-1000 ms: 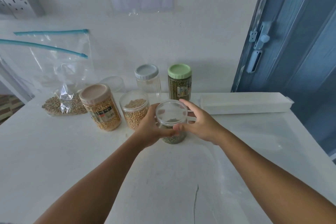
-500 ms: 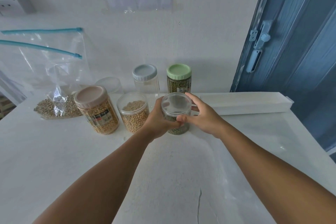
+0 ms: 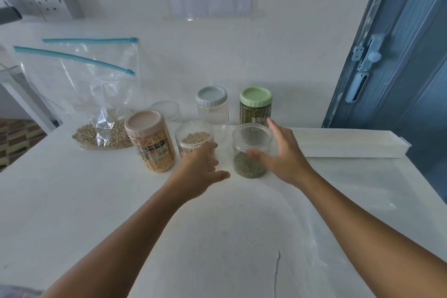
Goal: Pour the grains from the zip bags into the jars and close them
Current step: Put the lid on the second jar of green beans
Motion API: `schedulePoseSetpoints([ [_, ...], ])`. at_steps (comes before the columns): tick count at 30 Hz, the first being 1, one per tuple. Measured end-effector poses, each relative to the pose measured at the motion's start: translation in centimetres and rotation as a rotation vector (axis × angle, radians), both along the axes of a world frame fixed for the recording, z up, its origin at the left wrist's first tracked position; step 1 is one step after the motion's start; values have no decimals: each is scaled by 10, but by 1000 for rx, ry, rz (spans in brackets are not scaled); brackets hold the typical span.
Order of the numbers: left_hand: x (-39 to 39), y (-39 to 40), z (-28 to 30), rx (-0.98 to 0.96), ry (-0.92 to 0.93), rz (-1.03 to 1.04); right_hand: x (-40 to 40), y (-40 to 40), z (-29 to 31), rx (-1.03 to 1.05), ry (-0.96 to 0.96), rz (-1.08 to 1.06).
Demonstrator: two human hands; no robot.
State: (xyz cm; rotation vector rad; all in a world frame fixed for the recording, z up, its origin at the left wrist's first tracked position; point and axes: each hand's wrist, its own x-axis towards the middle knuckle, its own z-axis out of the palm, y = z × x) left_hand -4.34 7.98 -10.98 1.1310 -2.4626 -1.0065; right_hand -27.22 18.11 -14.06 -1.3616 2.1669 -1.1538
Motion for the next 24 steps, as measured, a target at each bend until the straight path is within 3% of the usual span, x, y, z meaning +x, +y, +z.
schedulePoseSetpoints([
  [5, 60, -28, 42, -327, 198, 104, 48, -24, 16, -321, 424, -57],
  [9, 94, -81, 51, -651, 211, 232, 96, -65, 29, -252, 512, 58],
  [16, 119, -148, 51, -345, -65, -1, 148, -119, 33, 233, 585, 56],
  [24, 121, -169, 40, -317, -5, -74, 162, -127, 35, 313, 672, -48],
])
